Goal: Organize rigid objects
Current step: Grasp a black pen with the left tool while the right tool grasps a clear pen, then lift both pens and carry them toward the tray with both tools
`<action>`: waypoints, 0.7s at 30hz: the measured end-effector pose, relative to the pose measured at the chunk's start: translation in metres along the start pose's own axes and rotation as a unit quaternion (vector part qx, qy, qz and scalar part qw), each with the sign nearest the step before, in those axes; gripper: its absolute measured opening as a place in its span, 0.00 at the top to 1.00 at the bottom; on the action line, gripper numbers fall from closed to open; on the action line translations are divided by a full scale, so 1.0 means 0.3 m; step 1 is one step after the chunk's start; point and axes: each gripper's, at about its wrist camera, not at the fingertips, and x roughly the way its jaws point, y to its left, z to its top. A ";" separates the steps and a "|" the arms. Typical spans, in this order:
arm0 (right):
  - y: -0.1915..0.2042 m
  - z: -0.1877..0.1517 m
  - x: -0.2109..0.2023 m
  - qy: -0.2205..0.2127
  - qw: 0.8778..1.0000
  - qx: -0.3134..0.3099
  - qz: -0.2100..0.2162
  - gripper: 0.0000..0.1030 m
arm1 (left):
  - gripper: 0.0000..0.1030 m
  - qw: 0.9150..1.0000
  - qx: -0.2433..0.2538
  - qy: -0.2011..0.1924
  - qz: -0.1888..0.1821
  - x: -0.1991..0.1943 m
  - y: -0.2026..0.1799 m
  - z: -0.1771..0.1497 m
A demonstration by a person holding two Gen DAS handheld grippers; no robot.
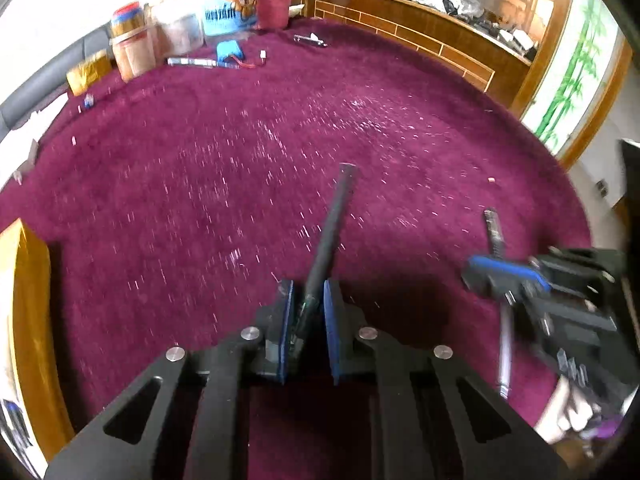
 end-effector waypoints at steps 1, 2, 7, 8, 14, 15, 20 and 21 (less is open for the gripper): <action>-0.017 0.003 -0.002 -0.002 1.000 0.007 0.002 0.98 | 0.88 1.000 -0.009 0.006 -0.013 -0.011 0.008 -0.010; -0.040 0.008 -0.004 -0.004 1.000 0.015 0.002 0.98 | 0.88 1.000 -0.017 0.009 -0.023 -0.020 0.014 -0.016; -0.140 0.010 -0.042 -0.006 0.994 0.085 0.066 0.97 | 0.74 0.998 -0.041 0.005 -0.048 -0.035 0.010 -0.004; -0.154 0.006 -0.053 -0.008 0.993 0.092 0.068 0.97 | 0.64 0.998 -0.047 0.007 -0.048 -0.028 0.011 0.004; -0.159 -0.020 -0.105 -0.007 0.995 0.091 0.042 0.79 | 0.51 1.000 0.002 -0.004 -0.024 0.033 -0.068 0.025; -0.145 -0.025 -0.097 -0.001 0.995 0.090 0.045 0.76 | 0.58 1.000 0.016 -0.010 -0.008 0.040 -0.091 0.023; -0.053 -0.027 -0.042 0.008 0.999 0.041 -0.004 0.73 | 0.94 0.999 0.025 -0.024 -0.012 0.020 -0.097 0.016; -0.017 -0.027 -0.034 0.004 0.999 0.016 -0.027 0.73 | 0.94 0.999 0.013 -0.023 -0.024 0.015 -0.077 0.012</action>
